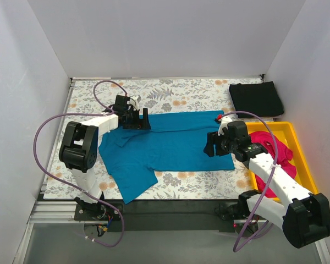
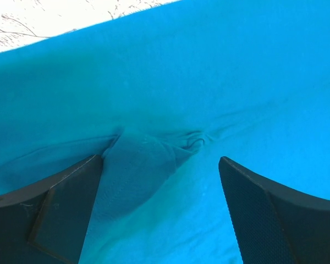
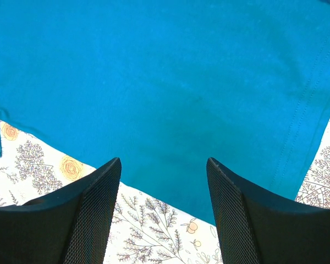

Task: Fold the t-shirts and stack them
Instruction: Fold the tshirt

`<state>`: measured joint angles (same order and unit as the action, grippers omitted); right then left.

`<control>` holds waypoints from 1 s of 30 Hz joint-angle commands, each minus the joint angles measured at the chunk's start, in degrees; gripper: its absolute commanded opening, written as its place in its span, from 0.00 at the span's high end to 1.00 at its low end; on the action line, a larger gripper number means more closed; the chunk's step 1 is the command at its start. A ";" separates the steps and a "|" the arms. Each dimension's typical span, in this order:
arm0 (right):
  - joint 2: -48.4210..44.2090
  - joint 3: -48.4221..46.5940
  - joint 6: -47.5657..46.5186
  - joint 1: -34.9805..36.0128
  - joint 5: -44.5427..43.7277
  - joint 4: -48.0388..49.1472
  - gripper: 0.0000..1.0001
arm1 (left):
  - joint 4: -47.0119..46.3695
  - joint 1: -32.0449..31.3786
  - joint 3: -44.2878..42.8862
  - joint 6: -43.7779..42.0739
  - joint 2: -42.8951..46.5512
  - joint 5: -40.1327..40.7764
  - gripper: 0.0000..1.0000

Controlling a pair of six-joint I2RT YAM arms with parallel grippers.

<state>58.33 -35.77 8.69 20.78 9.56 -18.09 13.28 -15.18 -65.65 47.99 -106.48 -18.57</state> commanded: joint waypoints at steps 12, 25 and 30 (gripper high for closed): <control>-0.76 0.61 -0.60 0.23 -0.60 1.74 0.30 | 2.89 -4.85 2.36 0.69 7.94 -5.42 0.25; 0.21 1.14 -1.22 0.14 -0.07 2.70 0.30 | 6.76 -12.24 11.33 8.17 20.24 -5.63 0.25; 0.74 1.40 -1.04 0.23 0.98 3.41 0.30 | 6.67 -10.93 8.62 5.72 22.99 10.55 0.25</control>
<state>58.70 -34.70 8.56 20.78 9.41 -17.47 20.56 -27.55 -54.22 54.65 -86.02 -18.46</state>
